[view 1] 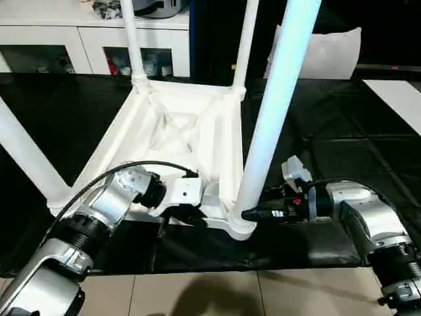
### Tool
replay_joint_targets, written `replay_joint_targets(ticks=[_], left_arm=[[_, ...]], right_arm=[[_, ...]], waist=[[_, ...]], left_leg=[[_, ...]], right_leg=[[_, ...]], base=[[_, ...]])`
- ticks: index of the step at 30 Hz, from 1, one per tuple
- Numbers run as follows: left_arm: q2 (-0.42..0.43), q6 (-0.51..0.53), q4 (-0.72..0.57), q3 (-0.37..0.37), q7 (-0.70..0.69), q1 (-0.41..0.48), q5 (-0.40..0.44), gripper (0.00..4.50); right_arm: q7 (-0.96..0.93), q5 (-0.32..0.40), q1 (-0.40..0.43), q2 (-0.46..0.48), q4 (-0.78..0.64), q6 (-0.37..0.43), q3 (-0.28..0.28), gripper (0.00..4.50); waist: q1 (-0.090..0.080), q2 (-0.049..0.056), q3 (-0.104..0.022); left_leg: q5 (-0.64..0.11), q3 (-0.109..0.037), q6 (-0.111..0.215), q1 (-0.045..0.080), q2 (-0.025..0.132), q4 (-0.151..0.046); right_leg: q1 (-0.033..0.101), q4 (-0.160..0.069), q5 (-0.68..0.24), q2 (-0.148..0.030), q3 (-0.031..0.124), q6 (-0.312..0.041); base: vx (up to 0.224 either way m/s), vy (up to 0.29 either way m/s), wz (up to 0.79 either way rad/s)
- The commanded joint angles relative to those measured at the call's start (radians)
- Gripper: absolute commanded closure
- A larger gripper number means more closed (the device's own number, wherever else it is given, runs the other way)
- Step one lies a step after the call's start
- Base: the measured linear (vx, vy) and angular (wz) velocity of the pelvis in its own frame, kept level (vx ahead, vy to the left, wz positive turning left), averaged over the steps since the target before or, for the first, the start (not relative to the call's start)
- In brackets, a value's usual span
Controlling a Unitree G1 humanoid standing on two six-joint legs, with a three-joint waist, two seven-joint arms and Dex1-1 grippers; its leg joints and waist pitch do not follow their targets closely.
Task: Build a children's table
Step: Rotate leg to tighten
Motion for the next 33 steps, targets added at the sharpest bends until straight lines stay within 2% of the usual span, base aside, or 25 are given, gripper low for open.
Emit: replay_joint_targets(ticks=[1,3,4,5,6,7,8,10,11,12,13,14,15,16,17,18,20,21,23,25,26,28,30,33], left_arm=[[-0.028,0.055,-0.032,0.009,0.041,-0.008,0.0,4.5],[-0.053,0.123,-0.036,0.03,0.1,-0.012,-0.002,4.5],[-0.056,0.13,-0.037,0.032,0.106,-0.012,-0.001,4.5],[-0.083,0.191,-0.041,0.051,0.17,-0.017,0.003,4.5],[-0.093,0.208,-0.041,0.058,0.188,-0.019,0.002,4.5],[-0.097,0.215,-0.042,0.061,0.196,-0.02,0.002,4.5],[-0.123,0.25,-0.04,0.076,0.24,-0.026,-0.001,4.5],[-0.178,0.311,-0.02,0.102,0.322,-0.044,-0.007,4.5],[-0.212,0.338,0.0,0.113,0.37,-0.057,-0.006,4.5],[-0.228,0.346,0.015,0.117,0.395,-0.064,-0.004,4.5],[-0.241,0.354,0.024,0.12,0.415,-0.07,-0.001,4.5],[-0.26,0.363,0.043,0.127,0.451,-0.082,0.004,4.5],[-0.295,0.369,0.086,0.143,0.519,-0.105,0.009,4.5],[-0.301,0.369,0.094,0.146,0.531,-0.11,0.01,4.5],[-0.346,0.369,0.157,0.171,0.619,-0.146,0.015,4.5],[-0.356,0.36,0.176,0.172,0.64,-0.158,0.021,4.5],[-0.369,0.358,0.187,0.183,0.66,-0.17,0.023,4.5],[-0.372,0.36,0.186,0.186,0.662,-0.17,0.024,4.5],[-0.372,0.366,0.18,0.187,0.662,-0.171,0.027,4.5],[-0.362,0.365,0.176,0.184,0.655,-0.165,0.03,4.5],[-0.362,0.365,0.176,0.184,0.655,-0.165,0.03,4.5],[-0.343,0.356,0.175,0.177,0.642,-0.152,0.035,4.5],[-0.33,0.346,0.173,0.171,0.628,-0.143,0.034,4.5],[-0.318,0.331,0.166,0.165,0.609,-0.134,0.036,4.5]], right_arm=[[-0.049,0.035,0.005,0.03,-0.038,0.042,-0.016,2.62],[-0.134,0.015,0.014,0.062,-0.05,0.049,-0.023,2.62],[-0.145,0.011,0.015,0.065,-0.051,0.05,-0.024,2.62],[-0.246,-0.024,0.021,0.1,-0.054,0.059,-0.027,2.62],[-0.276,-0.034,0.022,0.112,-0.054,0.063,-0.028,2.62],[-0.289,-0.038,0.022,0.117,-0.054,0.064,-0.029,2.62],[-0.371,-0.055,0.02,0.153,-0.049,0.076,-0.04,2.62],[-0.513,-0.064,0.01,0.232,-0.039,0.102,-0.072,2.63],[-0.592,-0.065,-0.001,0.283,-0.029,0.115,-0.091,2.63],[-0.632,-0.069,-0.01,0.307,-0.02,0.121,-0.099,2.64],[-0.666,-0.073,-0.017,0.326,-0.015,0.128,-0.104,2.64],[-0.726,-0.089,-0.031,0.352,0.001,0.132,-0.108,2.64],[-0.828,-0.117,-0.055,0.398,0.031,0.13,-0.116,2.64],[-0.844,-0.121,-0.059,0.406,0.036,0.13,-0.117,2.64],[-0.94,-0.142,-0.084,0.458,0.068,0.116,-0.124,2.64],[-0.957,-0.155,-0.087,0.464,0.071,0.105,-0.118,2.64],[-0.971,-0.176,-0.084,0.463,0.07,0.077,-0.115,1.94],[-0.97,-0.175,-0.082,0.464,0.067,0.075,-0.121,1.94],[-0.966,-0.163,-0.072,0.467,0.054,0.072,-0.148,1.88],[-0.958,-0.154,-0.063,0.459,0.045,0.061,-0.157,1.5],[-0.958,-0.154,-0.063,0.459,0.045,0.061,-0.157,1.5],[-0.943,-0.145,-0.041,0.434,0.04,0.022,-0.177,1.43],[-0.922,-0.135,-0.024,0.408,0.035,-0.011,-0.194,1.11],[-0.886,-0.116,-0.009,0.382,0.017,-0.026,-0.21,0.92]], waist=[[-0.005,-0.006,-0.076],[-0.008,-0.008,-0.074],[-0.01,-0.009,-0.072],[-0.016,-0.009,-0.069],[-0.017,-0.009,-0.067],[-0.024,-0.011,-0.066],[-0.032,-0.011,-0.066],[-0.046,-0.009,-0.063],[-0.068,-0.008,-0.066],[-0.08,-0.006,-0.069],[-0.084,-0.005,-0.07],[-0.092,0.004,-0.072],[-0.096,0.005,-0.073],[-0.102,0.005,-0.075],[-0.113,-0.006,-0.075],[-0.114,-0.004,-0.073],[-0.106,-0.004,-0.076],[-0.104,-0.004,-0.078],[-0.096,-0.006,-0.083],[-0.089,-0.007,-0.083],[-0.086,-0.004,-0.084],[-0.079,-0.007,-0.085],[-0.072,-0.007,-0.083],[-0.069,-0.004,-0.081]], left_leg=[[-0.105,0.001,0.069,0.002,0.034,-0.066],[-0.121,0.0,0.06,0.002,0.03,-0.067],[-0.131,0.001,0.05,0.006,0.029,-0.067],[-0.145,0.001,0.04,0.004,0.027,-0.067],[-0.156,0.0,0.037,0.006,0.024,-0.067],[-0.178,0.001,0.03,0.008,0.018,-0.063],[-0.189,-0.002,0.028,0.005,0.014,-0.062],[-0.204,-0.002,0.024,0.006,0.014,-0.059],[-0.226,-0.006,0.019,0.001,0.01,-0.053],[-0.236,-0.011,0.021,0.0,0.01,-0.052],[-0.24,-0.012,0.025,0.001,0.009,-0.053],[-0.237,-0.014,0.038,0.001,0.013,-0.055],[-0.231,-0.014,0.043,0.0,0.016,-0.057],[-0.225,-0.016,0.042,-0.001,0.019,-0.058],[-0.229,-0.015,0.04,-0.001,0.015,-0.057],[-0.232,-0.013,0.043,0.001,0.011,-0.055],[-0.203,-0.012,0.062,0.0,0.012,-0.057],[-0.186,-0.011,0.068,-0.002,0.013,-0.058],[-0.115,-0.012,0.092,-0.01,0.021,-0.061],[-0.082,-0.01,0.106,-0.012,0.021,-0.06],[-0.068,-0.008,0.11,-0.012,0.02,-0.059],[-0.051,-0.006,0.118,-0.013,0.018,-0.058],[-0.057,-0.004,0.12,-0.012,0.02,-0.058],[-0.073,-0.004,0.118,-0.01,0.023,-0.06]], right_leg=[[0.064,-0.059,-0.38,-0.068,0.062,-0.111],[0.065,-0.064,-0.416,-0.068,0.06,-0.099],[0.062,-0.07,-0.447,-0.068,0.058,-0.086],[0.062,-0.074,-0.48,-0.067,0.057,-0.072],[0.059,-0.08,-0.506,-0.066,0.052,-0.062],[0.058,-0.091,-0.557,-0.065,0.045,-0.036],[0.061,-0.098,-0.587,-0.065,0.039,-0.013],[0.055,-0.103,-0.599,-0.062,0.034,-0.005],[0.058,-0.112,-0.622,-0.061,0.021,0.015],[0.06,-0.115,-0.617,-0.061,0.014,0.023],[0.063,-0.116,-0.606,-0.062,0.012,0.023],[0.065,-0.115,-0.566,-0.065,0.015,0.009],[0.064,-0.113,-0.539,-0.064,0.018,-0.003],[0.064,-0.108,-0.51,-0.065,0.019,-0.019],[0.062,-0.108,-0.493,-0.062,0.018,-0.035],[0.06,-0.108,-0.501,-0.063,0.018,-0.037],[0.065,-0.104,-0.476,-0.068,0.026,-0.046],[0.066,-0.099,-0.45,-0.068,0.03,-0.055],[0.073,-0.075,-0.341,-0.068,0.04,-0.097],[0.073,-0.067,-0.304,-0.068,0.044,-0.118],[0.073,-0.064,-0.285,-0.069,0.048,-0.129],[0.075,-0.059,-0.262,-0.069,0.051,-0.135],[0.074,-0.058,-0.275,-0.068,0.051,-0.132],[0.073,-0.06,-0.293,-0.067,0.051,-0.129]], base=[[0.0,0.0,0.0],[0.0,0.0,0.0],[0.0,0.0,0.0],[0.0,0.0,0.0],[0.0,0.0,0.0],[0.0,0.0,0.0],[0.0,0.0,0.0],[0.0,0.0,0.0],[0.0,0.0,0.0],[0.0,0.0,0.0],[0.0,0.0,0.0],[0.0,0.0,0.0],[0.0,0.0,0.0],[0.0,0.0,0.0],[0.0,0.0,0.0],[0.0,0.0,0.0],[0.0,0.0,0.0],[0.0,0.0,0.0],[0.0,0.0,0.0],[0.0,0.0,0.0],[0.0,0.0,0.0],[0.0,0.0,0.0],[0.0,0.0,0.0],[0.0,0.0,0.0]])
